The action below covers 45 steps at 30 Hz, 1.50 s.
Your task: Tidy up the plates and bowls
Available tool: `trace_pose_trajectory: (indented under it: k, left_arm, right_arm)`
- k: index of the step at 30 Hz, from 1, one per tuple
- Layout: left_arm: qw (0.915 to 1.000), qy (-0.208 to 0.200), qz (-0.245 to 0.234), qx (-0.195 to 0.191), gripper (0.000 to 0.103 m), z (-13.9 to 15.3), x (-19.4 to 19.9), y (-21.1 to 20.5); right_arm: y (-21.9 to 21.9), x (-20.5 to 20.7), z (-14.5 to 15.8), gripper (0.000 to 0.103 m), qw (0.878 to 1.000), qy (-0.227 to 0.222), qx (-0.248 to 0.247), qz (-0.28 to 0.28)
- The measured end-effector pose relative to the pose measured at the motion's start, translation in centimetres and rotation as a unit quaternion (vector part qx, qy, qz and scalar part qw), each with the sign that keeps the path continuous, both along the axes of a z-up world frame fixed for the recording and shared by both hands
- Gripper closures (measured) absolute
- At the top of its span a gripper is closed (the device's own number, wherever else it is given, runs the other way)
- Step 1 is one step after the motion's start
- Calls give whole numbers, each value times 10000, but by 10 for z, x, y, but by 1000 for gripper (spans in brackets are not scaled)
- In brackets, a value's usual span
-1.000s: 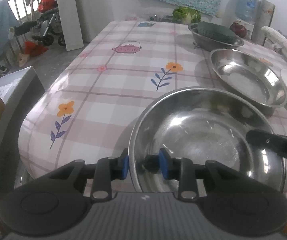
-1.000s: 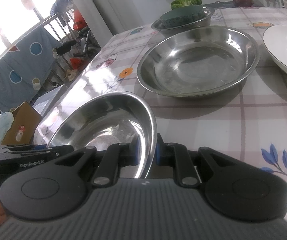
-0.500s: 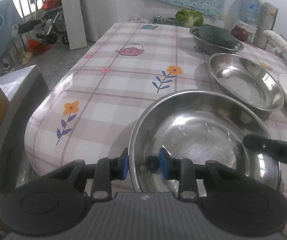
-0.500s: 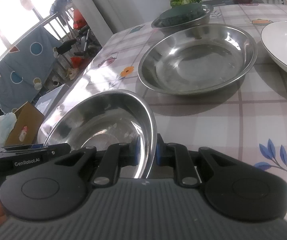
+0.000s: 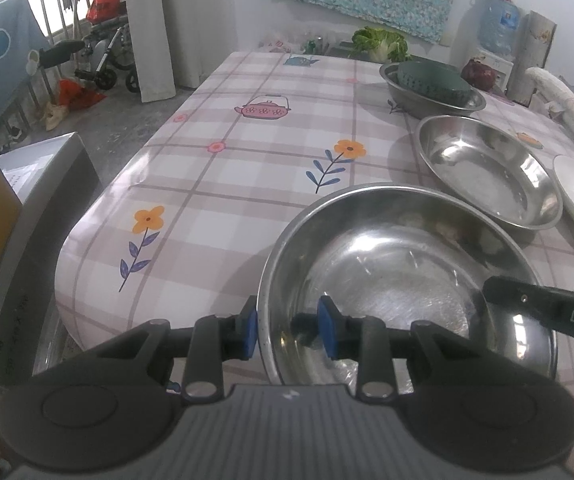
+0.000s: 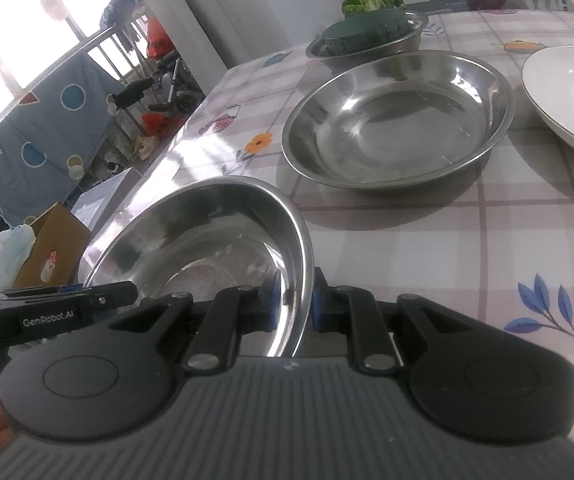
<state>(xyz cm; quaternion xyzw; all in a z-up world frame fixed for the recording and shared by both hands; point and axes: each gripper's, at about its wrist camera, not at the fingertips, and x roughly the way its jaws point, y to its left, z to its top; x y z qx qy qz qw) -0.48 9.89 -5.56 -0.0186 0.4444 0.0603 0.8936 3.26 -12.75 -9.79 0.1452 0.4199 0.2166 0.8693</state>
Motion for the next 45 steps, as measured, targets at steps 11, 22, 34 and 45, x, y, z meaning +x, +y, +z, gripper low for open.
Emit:
trace_pose_trajectory:
  k: [11, 22, 34, 45]
  left_arm:
    - [10000, 3, -6, 7, 72, 0, 0, 0]
    - [10000, -39, -73, 35, 72, 4, -3, -6]
    - [9996, -169, -209, -43, 72, 12, -1, -9]
    - [9988, -237, -419, -70, 72, 18, 6, -15]
  right_arm:
    - [-1, 0, 1, 88, 10000, 14, -1, -14]
    - [-6, -5, 6, 87, 10000, -36, -15, -66]
    - [-11, -11, 18, 87, 9996, -139, -89, -218]
    - [-18, -15, 25, 87, 9988, -215, -106, -429]
